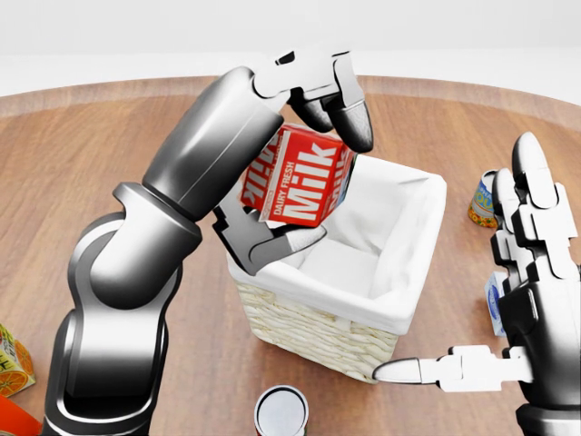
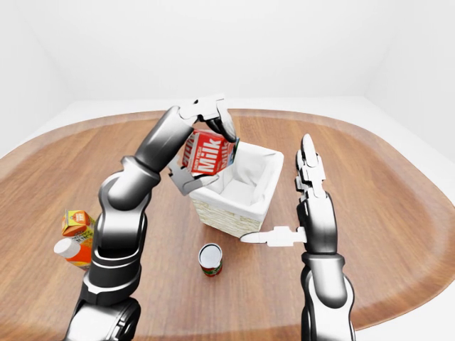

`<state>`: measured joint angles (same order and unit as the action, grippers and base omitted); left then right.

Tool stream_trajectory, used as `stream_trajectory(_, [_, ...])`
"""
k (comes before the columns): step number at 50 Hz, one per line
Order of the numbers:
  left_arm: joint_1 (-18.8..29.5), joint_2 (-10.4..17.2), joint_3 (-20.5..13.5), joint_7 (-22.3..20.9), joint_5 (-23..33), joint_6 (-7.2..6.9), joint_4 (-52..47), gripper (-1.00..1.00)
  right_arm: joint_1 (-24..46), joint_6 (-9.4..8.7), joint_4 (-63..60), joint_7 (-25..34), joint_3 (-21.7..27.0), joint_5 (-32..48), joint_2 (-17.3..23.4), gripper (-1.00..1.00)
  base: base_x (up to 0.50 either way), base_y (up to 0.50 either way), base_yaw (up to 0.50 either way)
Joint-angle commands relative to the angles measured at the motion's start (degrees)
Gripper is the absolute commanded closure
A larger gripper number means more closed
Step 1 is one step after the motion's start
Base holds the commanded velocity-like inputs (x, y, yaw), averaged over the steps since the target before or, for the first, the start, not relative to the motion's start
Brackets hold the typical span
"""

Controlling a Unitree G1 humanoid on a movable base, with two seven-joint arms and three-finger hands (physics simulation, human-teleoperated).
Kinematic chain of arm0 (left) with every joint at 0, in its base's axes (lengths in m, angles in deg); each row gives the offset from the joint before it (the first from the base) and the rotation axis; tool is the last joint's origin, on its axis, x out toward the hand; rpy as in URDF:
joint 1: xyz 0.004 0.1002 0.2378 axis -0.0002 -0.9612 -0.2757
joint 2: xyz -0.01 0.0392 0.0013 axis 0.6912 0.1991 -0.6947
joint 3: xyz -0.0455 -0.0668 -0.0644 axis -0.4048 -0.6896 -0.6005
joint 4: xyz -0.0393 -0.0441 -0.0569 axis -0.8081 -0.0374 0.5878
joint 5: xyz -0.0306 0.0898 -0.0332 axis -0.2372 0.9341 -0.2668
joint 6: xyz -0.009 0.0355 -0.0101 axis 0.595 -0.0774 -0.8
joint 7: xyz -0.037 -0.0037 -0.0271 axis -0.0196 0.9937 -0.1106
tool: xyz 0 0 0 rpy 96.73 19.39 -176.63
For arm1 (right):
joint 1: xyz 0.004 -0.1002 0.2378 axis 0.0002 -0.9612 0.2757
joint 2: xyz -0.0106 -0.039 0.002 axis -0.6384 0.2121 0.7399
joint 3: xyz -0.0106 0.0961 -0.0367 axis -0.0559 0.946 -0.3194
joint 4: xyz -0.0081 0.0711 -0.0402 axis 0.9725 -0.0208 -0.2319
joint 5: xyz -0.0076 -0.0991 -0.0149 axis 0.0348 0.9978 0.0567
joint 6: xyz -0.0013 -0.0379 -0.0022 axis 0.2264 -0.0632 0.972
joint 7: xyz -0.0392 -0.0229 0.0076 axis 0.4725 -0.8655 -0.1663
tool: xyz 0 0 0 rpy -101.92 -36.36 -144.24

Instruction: Pick the milk and place it in the basket.

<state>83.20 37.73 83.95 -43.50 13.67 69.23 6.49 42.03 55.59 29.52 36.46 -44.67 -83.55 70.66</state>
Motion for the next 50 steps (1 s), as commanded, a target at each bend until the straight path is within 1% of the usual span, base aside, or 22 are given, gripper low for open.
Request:
stream_trajectory(1, [0.5,-3.0,1.2,0.4,-1.2,0.00,-1.2,1.00,-0.2,0.17,0.0,0.1,-0.2,0.0,0.0,-1.00,0.00,0.00,0.00])
stream_trajectory(8, [2.9,-3.4,0.5,1.5,-1.6,0.00,2.9,1.00,-0.1,0.00,-0.1,0.1,-0.2,0.0,0.0,-1.00,0.00,0.00,0.00])
stream_trajectory(13, [3.0,-3.3,0.7,1.9,-1.7,0.00,4.6,1.00,-0.2,-0.14,-0.1,0.1,-0.2,-0.1,0.0,-1.00,0.00,0.00,0.00])
stream_trajectory(17, [4.3,-3.2,0.1,2.4,-2.0,0.00,6.8,1.00,-0.2,-0.30,-0.4,0.2,-0.3,-0.1,-0.1,-1.00,0.00,0.00,0.00])
stream_trajectory(22, [4.6,-3.0,0.1,3.3,-2.2,0.00,9.7,1.00,-0.3,-0.14,-0.3,0.2,-0.4,-0.1,-0.1,-1.00,0.00,0.00,0.00])
stream_trajectory(29, [8.5,-2.9,-0.8,3.9,-2.6,0.00,13.0,1.00,-0.4,-0.14,-0.5,0.2,-0.4,-0.1,-0.1,-1.00,0.00,0.00,0.00])
stream_trajectory(33, [9.9,-3.1,-0.7,4.6,-2.8,0.00,15.7,1.00,-0.4,0.00,-0.4,0.2,-0.4,-0.1,-0.1,-1.00,0.00,0.00,0.00])
stream_trajectory(38, [12.3,-3.3,-0.9,4.9,-2.3,0.00,21.3,1.00,-0.3,0.09,-0.2,0.2,-0.2,-0.2,-0.1,-1.00,0.00,0.00,0.00])
stream_trajectory(39, [12.9,-3.0,-0.8,4.8,-2.1,0.00,22.7,1.00,-0.2,0.05,-0.1,0.2,-0.1,-0.3,0.0,-1.00,0.00,0.00,0.00])
stream_trajectory(40, [13.4,-2.9,-1.1,5.6,-2.3,0.00,24.1,1.00,-0.2,0.02,0.0,0.2,0.0,-0.3,0.0,-1.00,0.00,0.00,0.00])
stream_trajectory(43, [15.3,-3.2,-1.7,4.9,-3.8,0.00,27.5,1.00,-0.4,0.20,-0.1,0.2,-0.2,-0.1,-0.1,-1.00,0.00,0.00,0.00])
stream_trajectory(50, [16.3,-3.0,-1.5,6.1,-4.4,0.00,31.5,1.00,-0.3,0.00,-0.2,0.2,-0.2,-0.2,-0.1,-1.00,0.00,0.00,0.00])
